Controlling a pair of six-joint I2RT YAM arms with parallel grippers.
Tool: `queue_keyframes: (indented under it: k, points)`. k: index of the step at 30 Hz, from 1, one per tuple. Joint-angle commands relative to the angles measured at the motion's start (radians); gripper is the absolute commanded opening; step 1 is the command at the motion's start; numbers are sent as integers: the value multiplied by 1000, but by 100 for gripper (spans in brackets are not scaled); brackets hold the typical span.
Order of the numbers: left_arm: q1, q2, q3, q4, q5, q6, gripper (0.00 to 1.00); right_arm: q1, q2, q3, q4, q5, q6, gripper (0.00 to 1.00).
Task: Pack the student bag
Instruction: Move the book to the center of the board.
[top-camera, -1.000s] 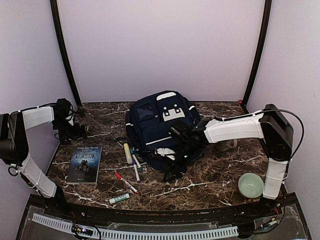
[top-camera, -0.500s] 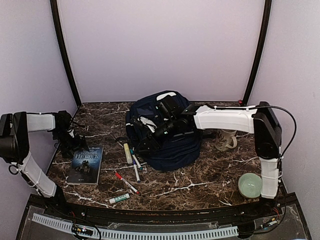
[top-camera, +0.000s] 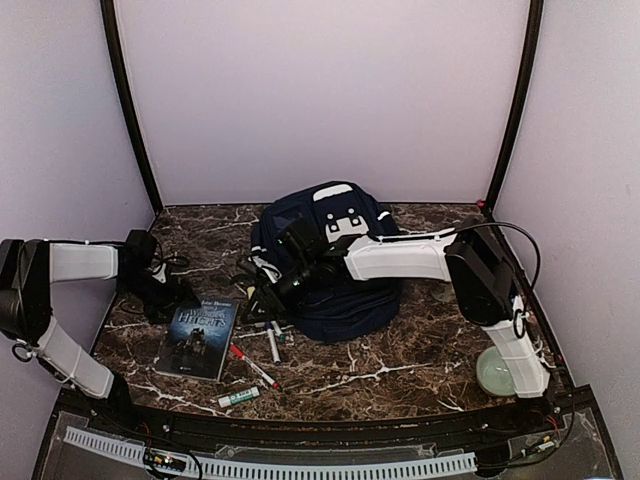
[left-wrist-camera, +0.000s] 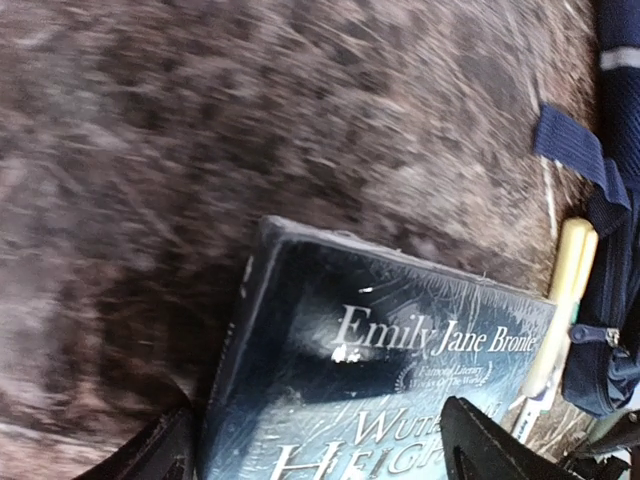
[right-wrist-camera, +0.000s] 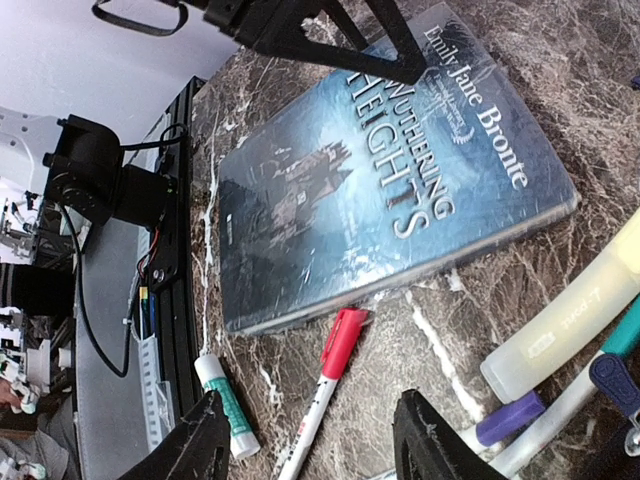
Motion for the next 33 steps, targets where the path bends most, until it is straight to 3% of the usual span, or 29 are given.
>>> queue_keyframes:
  k: [1,18,33]
  points:
    - [-52,11,-81,-8,94,-72,86,14,80,55,23,-13,90,55]
    - [-151,-41,-128,-131,121,-103,84,45,233,193,-86,12,145,57]
    - [-162,-160,-56,-146,82,-117,82,42,304,427,-15,-75,158,54]
